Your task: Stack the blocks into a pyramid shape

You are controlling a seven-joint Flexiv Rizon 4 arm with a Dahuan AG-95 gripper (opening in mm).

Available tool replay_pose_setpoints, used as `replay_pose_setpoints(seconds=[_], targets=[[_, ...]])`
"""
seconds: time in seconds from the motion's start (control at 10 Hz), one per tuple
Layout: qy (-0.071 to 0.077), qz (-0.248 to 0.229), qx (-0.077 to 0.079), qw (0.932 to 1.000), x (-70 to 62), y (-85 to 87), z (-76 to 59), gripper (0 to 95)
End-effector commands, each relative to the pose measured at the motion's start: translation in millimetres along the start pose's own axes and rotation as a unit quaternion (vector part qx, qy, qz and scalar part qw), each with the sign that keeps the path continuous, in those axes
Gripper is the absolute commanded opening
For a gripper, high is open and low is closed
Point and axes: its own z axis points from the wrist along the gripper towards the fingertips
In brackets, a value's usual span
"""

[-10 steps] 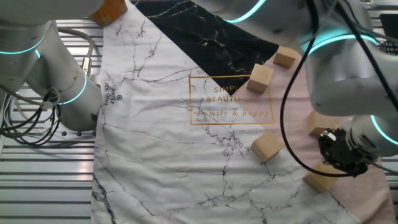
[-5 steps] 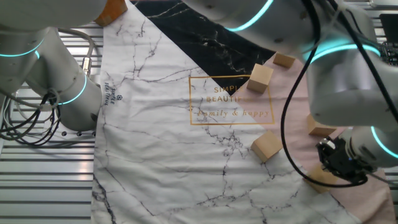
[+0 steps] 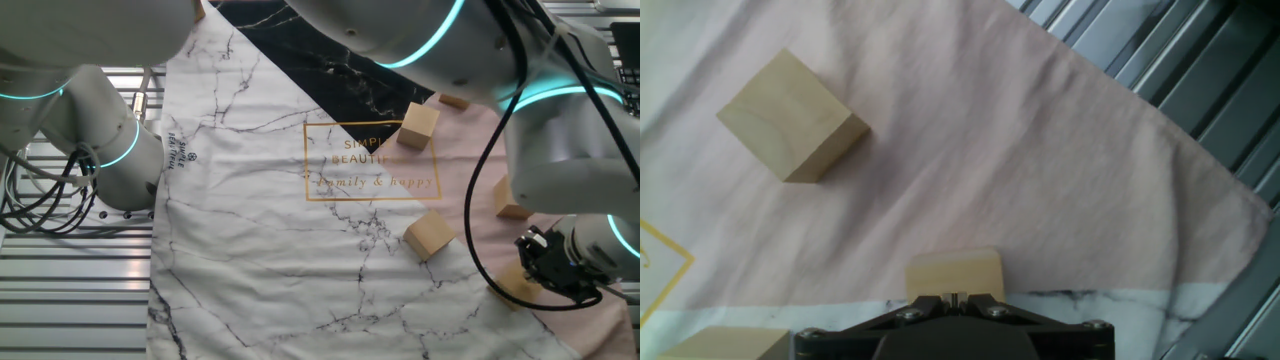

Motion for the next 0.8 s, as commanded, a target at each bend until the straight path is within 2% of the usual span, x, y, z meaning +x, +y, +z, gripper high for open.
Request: replay_pose_setpoints(seconds=[0.1,0.3,0.7,0.8], targets=[[0.002,-0.004,0.001,1.0000,0.5,0.3,-0.1,0.0],[0.005,-0.007,0.001,1.0000,0.8,0.4,-0.3,0.0],[-0.004,-0.021,-0.004,0.9998,0.8,0.2,-0.1,76.0],[-0.007,-0.022,-0.006,0.9997,0.7,0.0,0.1,76.0]])
